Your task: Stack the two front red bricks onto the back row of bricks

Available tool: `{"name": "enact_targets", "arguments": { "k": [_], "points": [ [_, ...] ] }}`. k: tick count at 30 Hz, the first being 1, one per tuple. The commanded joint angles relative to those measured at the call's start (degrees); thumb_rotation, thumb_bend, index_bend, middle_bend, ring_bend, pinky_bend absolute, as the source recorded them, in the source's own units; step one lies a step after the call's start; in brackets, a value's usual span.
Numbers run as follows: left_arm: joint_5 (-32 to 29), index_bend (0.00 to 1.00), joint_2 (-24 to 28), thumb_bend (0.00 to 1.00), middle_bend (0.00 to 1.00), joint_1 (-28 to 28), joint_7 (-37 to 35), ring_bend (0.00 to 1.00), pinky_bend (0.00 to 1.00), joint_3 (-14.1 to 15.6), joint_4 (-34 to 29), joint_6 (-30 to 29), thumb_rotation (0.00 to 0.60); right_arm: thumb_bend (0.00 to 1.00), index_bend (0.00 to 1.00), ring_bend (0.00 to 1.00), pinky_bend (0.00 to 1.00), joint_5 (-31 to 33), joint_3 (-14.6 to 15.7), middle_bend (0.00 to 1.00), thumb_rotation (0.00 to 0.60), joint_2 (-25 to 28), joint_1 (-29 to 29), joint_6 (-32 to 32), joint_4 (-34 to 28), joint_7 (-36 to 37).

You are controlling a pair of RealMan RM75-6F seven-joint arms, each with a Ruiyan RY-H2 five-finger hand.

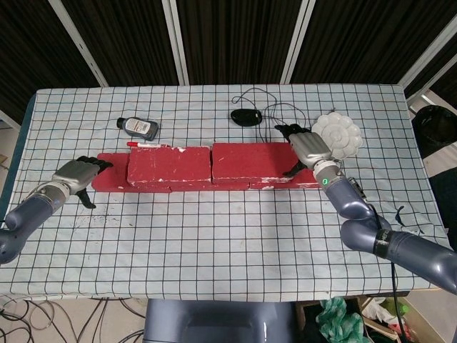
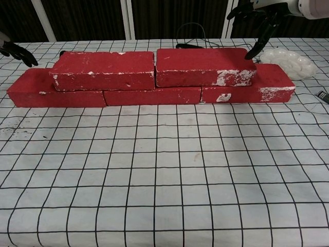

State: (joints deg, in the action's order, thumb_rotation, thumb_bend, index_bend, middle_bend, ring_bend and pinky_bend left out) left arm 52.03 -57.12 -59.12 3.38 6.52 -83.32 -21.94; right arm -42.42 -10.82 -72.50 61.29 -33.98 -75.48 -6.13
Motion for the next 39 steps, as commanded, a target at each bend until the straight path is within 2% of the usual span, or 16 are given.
{"name": "enact_targets", "arguments": {
  "k": [1,25,39],
  "points": [
    [0.5,0.1,-0.04,0.0,0.07,-0.1,-0.13,0.0,0.02,-0.25,-0.42,0.5,0.6,0.01,0.0,0.0,0.12,-0.03,-0.01,0.05,0.6,-0.06,-0.04,0.07,0.18,0.02],
    [2.65,0.1,-1.53,0.0,0.07,-0.03,-0.84,0.0,0.02,-1.96,-1.09,0.84,0.6,0.01,0.0,0.0,0.12,-0.95,-0.34,0.05,0.6,0.25,-0.99,0.74,1.26,0.96],
    [2.4,0.09,-1.82,0.0,0.07,-0.59,-0.14,0.0,0.02,-1.99,-1.82,0.55,0.6,0.01,0.0,0.0,0.12,-1.63,-0.49,0.05,0.6,0.66,-1.6,1.34,1.72,1.62]
  ]
}}
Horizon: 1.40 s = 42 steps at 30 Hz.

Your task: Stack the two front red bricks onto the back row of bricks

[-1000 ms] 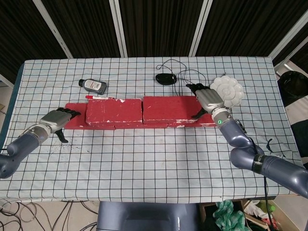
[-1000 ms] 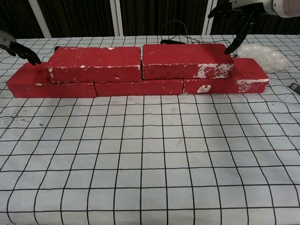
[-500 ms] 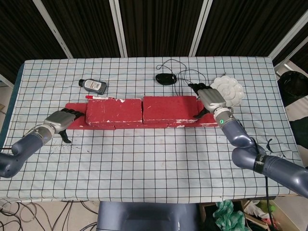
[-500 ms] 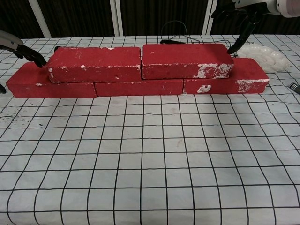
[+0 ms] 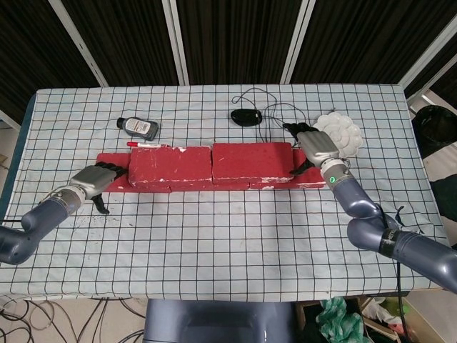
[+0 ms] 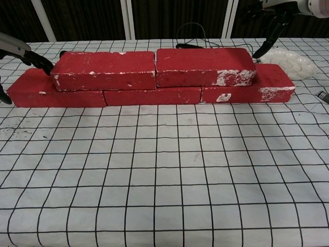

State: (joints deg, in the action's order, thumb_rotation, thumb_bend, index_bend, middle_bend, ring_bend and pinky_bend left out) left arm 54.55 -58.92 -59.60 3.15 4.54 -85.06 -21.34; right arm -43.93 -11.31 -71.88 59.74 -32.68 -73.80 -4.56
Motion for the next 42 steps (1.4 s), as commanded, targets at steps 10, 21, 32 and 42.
{"name": "enact_targets", "arguments": {
  "k": [10,21,32,42],
  "points": [
    [-1.06,0.09,0.31,0.0,0.07,-0.61,0.91,0.0,0.02,0.49,-0.86,-0.38,0.6,0.01,0.0,0.0,0.12,-0.65,-0.22,0.05,0.6,0.37,-0.42,0.21,-0.08,0.53],
    [-4.71,0.1,6.41,0.0,0.07,-0.55,2.74,0.0,0.02,2.24,-5.22,-4.29,0.6,0.01,0.0,0.0,0.12,-1.44,-0.49,0.05,0.6,1.09,-0.92,-0.67,-1.69,0.61],
    [2.25,0.09,15.98,0.01,0.07,9.08,1.63,0.0,0.0,-0.06,-18.63,-23.57,0.6,0.01,0.0,0.0,0.12,-6.42,1.1,0.06,0.6,9.63,-8.37,-15.12,-16.8,-2.92],
    [17.09,0.09,15.49,0.01,0.07,27.51,3.92,0.0,0.01,4.54,-25.85,-49.4,0.6,0.01,0.0,0.0,0.12,-24.02,9.07,0.06,0.6,19.03,-25.58,-34.96,-30.48,-0.1]
  ]
}}
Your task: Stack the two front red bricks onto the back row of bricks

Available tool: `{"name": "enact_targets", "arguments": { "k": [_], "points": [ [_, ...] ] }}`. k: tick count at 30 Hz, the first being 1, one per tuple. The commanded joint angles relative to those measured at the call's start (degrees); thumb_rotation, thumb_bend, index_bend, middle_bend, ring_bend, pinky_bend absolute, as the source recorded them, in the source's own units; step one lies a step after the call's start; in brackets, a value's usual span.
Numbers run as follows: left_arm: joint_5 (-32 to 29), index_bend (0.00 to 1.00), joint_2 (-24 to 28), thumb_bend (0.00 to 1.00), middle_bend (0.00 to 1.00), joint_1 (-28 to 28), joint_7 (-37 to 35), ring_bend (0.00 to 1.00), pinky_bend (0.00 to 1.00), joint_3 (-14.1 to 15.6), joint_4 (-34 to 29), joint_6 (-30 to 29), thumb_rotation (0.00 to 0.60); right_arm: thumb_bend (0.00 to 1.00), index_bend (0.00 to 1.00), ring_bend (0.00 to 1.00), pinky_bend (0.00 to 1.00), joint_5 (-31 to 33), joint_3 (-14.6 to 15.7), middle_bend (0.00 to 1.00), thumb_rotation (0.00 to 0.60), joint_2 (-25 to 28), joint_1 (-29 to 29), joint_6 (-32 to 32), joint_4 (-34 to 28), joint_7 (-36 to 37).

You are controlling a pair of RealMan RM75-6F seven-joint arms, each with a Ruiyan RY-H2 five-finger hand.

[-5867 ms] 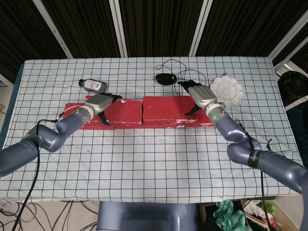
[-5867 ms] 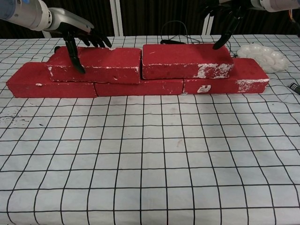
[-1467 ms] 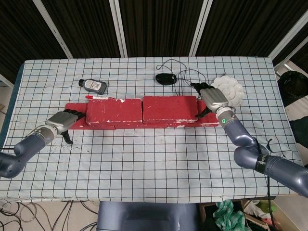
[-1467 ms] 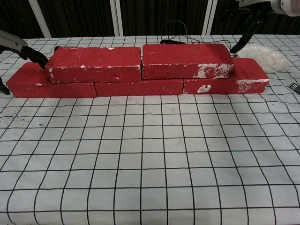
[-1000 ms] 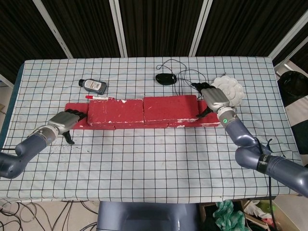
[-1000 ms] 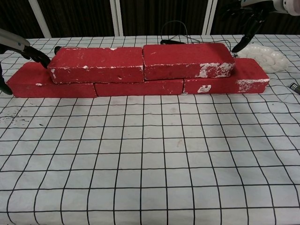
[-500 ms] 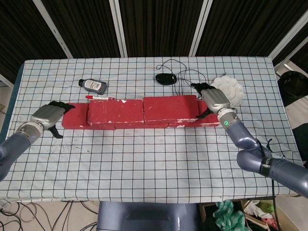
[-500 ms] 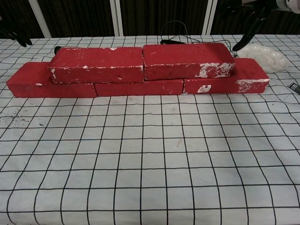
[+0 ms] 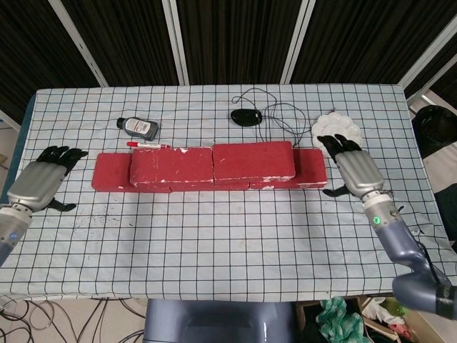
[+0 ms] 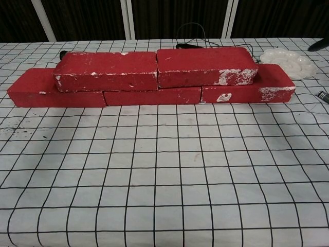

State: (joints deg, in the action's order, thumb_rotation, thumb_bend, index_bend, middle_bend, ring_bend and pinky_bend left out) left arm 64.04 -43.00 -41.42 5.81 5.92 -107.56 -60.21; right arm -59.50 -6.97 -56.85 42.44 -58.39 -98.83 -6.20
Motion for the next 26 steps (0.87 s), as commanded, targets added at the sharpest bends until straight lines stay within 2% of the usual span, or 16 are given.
{"name": "enact_targets", "arguments": {
  "k": [1,5,11,18,26],
  "points": [
    [9.82,0.09,-1.36,0.01,0.07,11.95,0.85,0.0,0.0,4.25,-2.94,-13.09,0.6,0.01,0.0,0.0,0.12,-11.72,6.32,0.06,0.6,4.51,-11.13,-12.72,-6.32,2.25],
    [15.98,0.09,-5.35,0.01,0.07,19.47,-2.37,0.0,0.0,6.95,1.39,-19.76,0.6,0.01,0.0,0.0,0.12,-20.71,11.87,0.06,0.6,4.5,-20.34,-23.11,-6.28,2.92],
    [20.49,0.09,-9.88,0.01,0.07,26.86,-8.24,0.0,0.0,7.49,8.66,-26.82,0.6,0.0,0.0,0.0,0.12,-28.8,16.03,0.06,0.6,0.83,-30.53,-34.65,-3.2,2.31],
    [23.67,0.09,-11.72,0.01,0.06,31.55,-12.24,0.0,0.0,8.01,13.24,-29.99,0.6,0.01,0.0,0.0,0.12,-32.34,17.08,0.06,0.6,-3.46,-36.21,-39.19,0.65,-1.07],
    [24.92,0.09,-10.86,0.0,0.06,33.77,-14.97,0.0,0.0,7.39,13.9,-30.33,0.6,0.01,0.0,0.0,0.12,-33.39,15.93,0.06,0.6,-5.79,-38.13,-39.03,3.58,-1.02]
  ]
}}
